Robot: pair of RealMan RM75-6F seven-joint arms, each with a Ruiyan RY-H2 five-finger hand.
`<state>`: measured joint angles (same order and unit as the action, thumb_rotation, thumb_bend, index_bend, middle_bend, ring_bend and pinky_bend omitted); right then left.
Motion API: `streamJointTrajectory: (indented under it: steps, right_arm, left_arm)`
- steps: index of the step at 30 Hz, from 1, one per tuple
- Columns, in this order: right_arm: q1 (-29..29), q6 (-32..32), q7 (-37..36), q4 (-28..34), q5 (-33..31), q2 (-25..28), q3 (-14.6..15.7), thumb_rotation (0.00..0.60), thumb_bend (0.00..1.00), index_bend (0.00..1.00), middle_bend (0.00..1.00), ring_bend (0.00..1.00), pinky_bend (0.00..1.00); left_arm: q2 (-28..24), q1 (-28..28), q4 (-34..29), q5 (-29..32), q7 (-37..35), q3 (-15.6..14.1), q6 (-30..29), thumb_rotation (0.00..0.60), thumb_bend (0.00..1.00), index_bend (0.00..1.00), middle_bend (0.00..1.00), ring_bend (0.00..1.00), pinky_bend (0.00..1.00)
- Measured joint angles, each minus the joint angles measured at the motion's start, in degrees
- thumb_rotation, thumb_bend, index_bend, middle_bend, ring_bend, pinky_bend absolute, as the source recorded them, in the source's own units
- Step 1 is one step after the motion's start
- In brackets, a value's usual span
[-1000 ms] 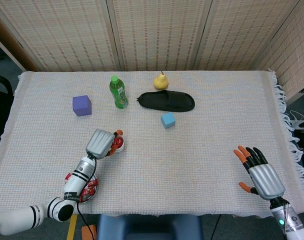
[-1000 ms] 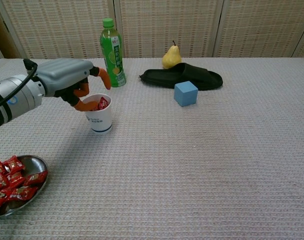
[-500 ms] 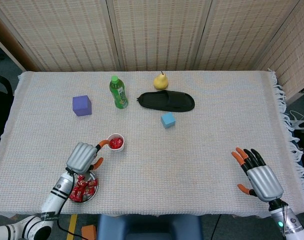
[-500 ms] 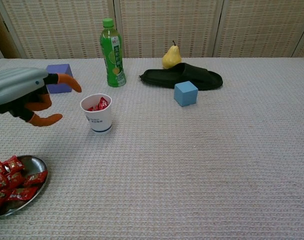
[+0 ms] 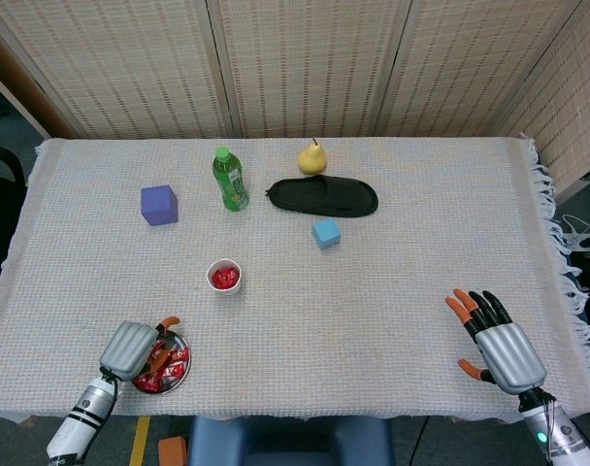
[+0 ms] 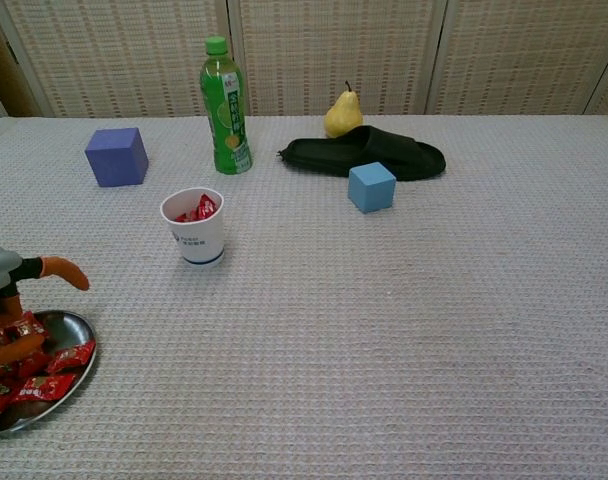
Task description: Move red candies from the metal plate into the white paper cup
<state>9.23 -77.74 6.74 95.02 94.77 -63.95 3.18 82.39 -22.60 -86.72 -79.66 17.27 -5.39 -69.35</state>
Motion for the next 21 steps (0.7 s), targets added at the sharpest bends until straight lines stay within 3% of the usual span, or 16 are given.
streamJointTrajectory:
  steps: [9,21]
  right_arm:
    - [0.01,0.05,-0.02,0.0,-0.02,0.03,0.01,0.6,0.1,0.0,0.0,0.0,0.0]
    - [-0.01,-0.04,-0.03,0.06,0.43,0.06,0.25,0.6,0.1,0.0,0.0,0.0,0.0]
  left_arm:
    - [-0.45,2.42,0.51,1.54,0.92,-0.61,0.52,0.6,0.38,0.24,1.0,1.0,1.0]
    - [-1.7,5.11,0.54,-1.06,-0.49,-1.61,-1.01,0.6,0.37,0.28,1.0,1.0,1.0]
